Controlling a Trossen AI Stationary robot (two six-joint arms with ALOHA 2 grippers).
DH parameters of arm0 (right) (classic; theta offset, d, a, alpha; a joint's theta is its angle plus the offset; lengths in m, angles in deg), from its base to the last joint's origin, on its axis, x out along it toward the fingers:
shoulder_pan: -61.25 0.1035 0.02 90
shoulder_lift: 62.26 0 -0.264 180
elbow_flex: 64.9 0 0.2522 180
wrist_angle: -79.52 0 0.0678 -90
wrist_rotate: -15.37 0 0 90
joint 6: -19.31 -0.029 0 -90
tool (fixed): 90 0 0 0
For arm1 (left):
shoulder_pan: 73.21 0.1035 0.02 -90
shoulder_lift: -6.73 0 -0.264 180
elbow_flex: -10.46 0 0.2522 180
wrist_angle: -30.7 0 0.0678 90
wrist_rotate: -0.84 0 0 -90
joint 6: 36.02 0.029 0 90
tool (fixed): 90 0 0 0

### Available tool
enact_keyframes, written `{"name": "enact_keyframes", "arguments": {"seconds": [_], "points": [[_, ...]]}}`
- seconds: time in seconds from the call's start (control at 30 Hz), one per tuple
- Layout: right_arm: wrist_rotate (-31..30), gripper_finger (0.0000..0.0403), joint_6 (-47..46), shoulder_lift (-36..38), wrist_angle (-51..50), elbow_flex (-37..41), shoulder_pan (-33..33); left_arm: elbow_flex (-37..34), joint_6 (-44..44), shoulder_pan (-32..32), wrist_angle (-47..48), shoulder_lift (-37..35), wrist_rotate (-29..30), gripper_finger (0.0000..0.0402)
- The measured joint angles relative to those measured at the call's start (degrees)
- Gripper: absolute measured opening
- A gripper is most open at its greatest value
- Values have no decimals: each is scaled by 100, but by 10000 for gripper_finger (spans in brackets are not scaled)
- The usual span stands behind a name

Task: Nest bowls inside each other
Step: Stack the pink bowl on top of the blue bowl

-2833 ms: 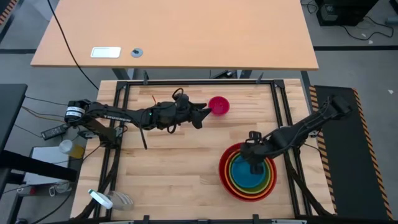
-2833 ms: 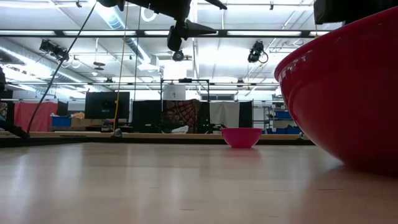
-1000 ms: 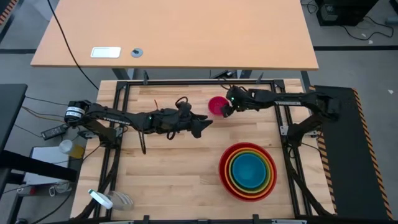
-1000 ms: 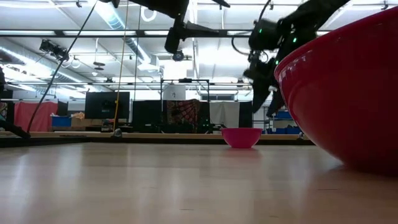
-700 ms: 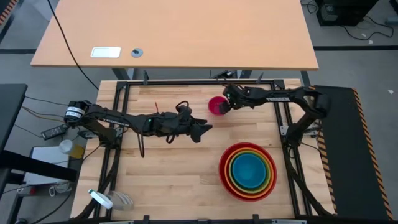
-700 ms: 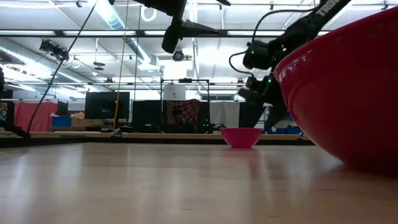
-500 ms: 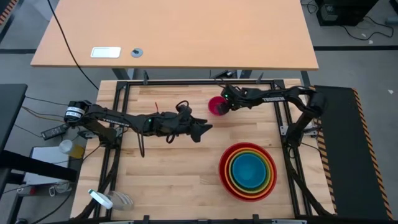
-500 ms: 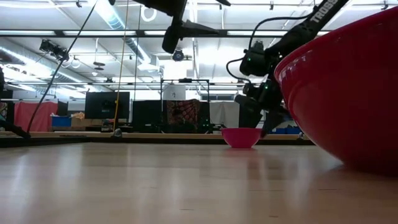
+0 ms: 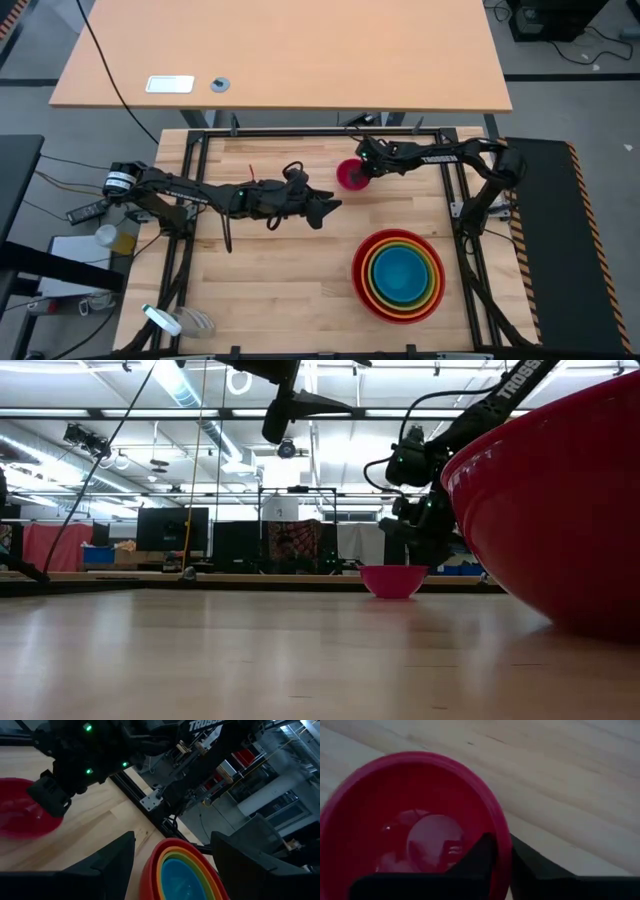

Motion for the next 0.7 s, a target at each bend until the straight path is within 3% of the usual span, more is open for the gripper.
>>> {"name": "enact_keyframes", "arguments": {"seconds": [0.1,0.33,0.7], "points": [[96,19,390,256,-112,-14,1,0,42,0,7,0,-7,263],[291,38,980,1233,-767,-4,197,0,42,44,4,0,-118,263],[997,29,1735,2840,-1363,0,1484,0,42,284,-82,0,-111,263]]}}
